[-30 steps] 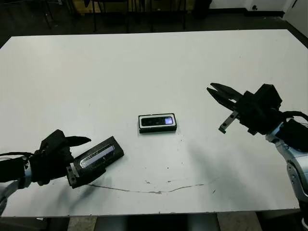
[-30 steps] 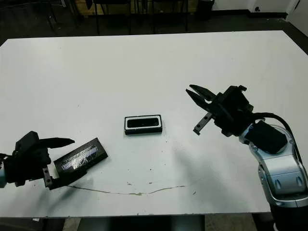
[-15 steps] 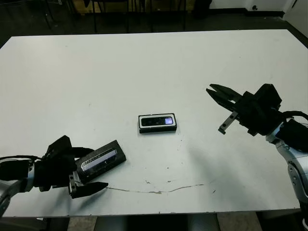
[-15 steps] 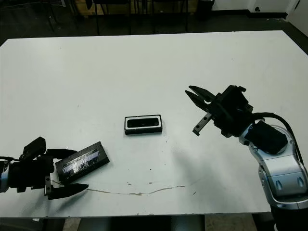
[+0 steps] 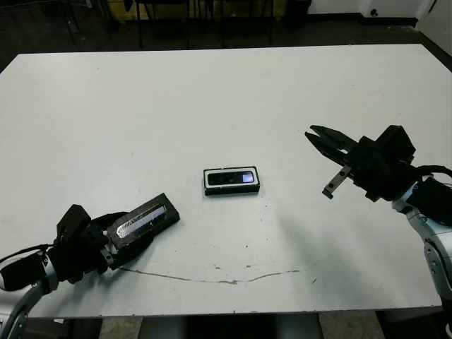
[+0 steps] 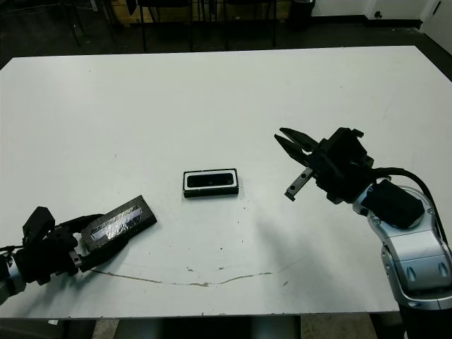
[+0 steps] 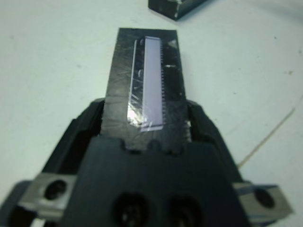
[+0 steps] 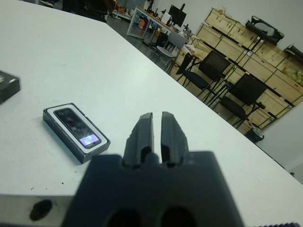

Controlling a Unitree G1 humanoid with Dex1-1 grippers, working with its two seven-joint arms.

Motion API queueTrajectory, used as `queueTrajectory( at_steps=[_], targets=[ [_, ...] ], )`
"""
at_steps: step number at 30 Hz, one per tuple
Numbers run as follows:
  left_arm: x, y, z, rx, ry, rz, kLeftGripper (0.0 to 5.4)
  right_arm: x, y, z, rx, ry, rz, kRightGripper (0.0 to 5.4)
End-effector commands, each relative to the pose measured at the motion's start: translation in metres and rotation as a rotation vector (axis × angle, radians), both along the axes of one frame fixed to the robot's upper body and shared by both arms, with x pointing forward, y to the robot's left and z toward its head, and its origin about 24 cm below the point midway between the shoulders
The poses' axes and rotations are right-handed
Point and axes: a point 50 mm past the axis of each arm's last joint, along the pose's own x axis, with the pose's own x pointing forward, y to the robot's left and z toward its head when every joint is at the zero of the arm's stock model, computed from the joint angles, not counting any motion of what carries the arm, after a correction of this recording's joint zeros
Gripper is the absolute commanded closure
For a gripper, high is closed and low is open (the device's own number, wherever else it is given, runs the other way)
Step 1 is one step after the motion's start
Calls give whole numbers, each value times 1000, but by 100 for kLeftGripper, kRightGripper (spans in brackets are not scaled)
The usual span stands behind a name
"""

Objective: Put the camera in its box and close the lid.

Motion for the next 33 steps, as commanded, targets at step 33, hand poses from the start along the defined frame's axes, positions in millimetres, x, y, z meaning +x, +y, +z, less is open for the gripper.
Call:
queueTrajectory(
  at_steps=[33],
  targets=[
    [158,-46,63,60,-3,-310,261,13,-6,-26,98,48,-64,540]
  ],
)
